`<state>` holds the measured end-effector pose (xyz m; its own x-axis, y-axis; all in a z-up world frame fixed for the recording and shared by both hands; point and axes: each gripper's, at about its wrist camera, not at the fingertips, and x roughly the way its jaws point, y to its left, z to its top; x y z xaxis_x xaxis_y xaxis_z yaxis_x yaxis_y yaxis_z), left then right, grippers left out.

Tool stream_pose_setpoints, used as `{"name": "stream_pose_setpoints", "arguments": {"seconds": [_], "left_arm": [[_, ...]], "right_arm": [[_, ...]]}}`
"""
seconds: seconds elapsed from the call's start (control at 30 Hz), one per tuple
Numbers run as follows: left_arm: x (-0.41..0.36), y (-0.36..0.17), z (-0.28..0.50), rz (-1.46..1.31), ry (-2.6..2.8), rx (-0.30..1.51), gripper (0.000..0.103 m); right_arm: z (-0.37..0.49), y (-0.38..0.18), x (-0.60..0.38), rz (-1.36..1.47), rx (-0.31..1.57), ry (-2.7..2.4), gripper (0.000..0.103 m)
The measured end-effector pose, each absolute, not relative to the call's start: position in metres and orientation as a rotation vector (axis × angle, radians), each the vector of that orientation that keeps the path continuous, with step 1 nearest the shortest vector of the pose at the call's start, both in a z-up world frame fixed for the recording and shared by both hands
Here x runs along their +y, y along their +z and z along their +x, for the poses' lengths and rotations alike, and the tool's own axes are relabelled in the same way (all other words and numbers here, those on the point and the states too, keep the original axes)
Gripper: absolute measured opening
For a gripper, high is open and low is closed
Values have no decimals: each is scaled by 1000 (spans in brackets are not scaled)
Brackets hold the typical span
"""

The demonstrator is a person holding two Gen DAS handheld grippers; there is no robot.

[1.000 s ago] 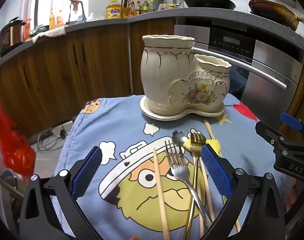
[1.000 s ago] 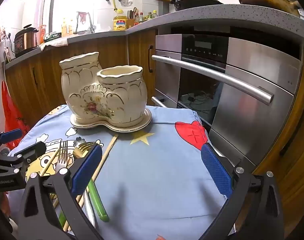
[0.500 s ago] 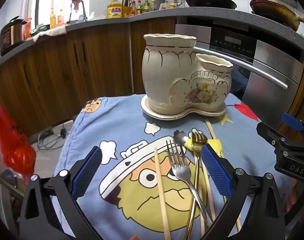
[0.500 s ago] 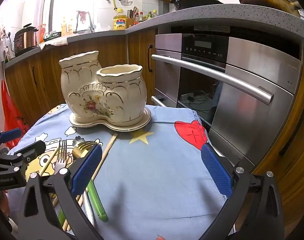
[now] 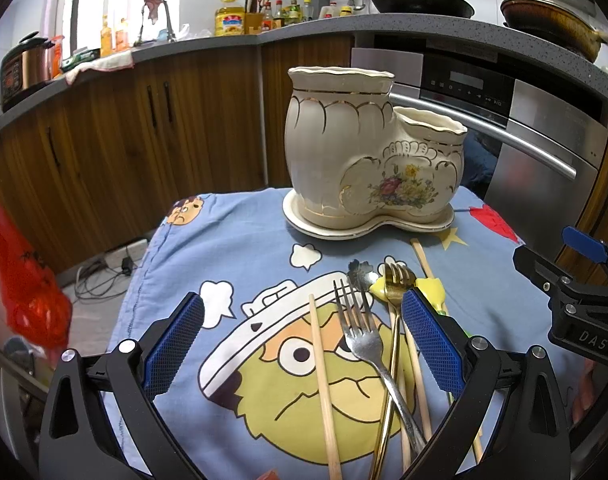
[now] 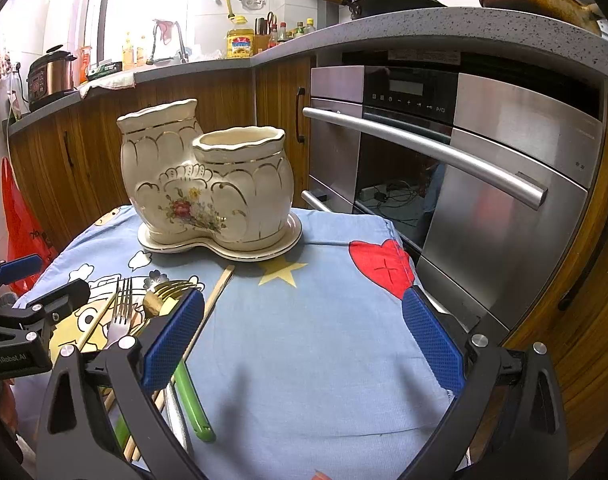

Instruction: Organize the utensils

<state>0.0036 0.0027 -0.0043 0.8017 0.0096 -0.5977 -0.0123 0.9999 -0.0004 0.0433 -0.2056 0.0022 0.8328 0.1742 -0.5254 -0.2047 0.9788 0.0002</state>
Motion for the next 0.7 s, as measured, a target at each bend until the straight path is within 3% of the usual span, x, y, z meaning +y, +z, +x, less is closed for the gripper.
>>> {"name": "stream_pose_setpoints", "arguments": {"seconds": [0.7], "left_arm": [[3, -4, 4, -3, 12, 642, 98]], "right_arm": [[43, 2, -204, -60, 553, 200, 98]]}}
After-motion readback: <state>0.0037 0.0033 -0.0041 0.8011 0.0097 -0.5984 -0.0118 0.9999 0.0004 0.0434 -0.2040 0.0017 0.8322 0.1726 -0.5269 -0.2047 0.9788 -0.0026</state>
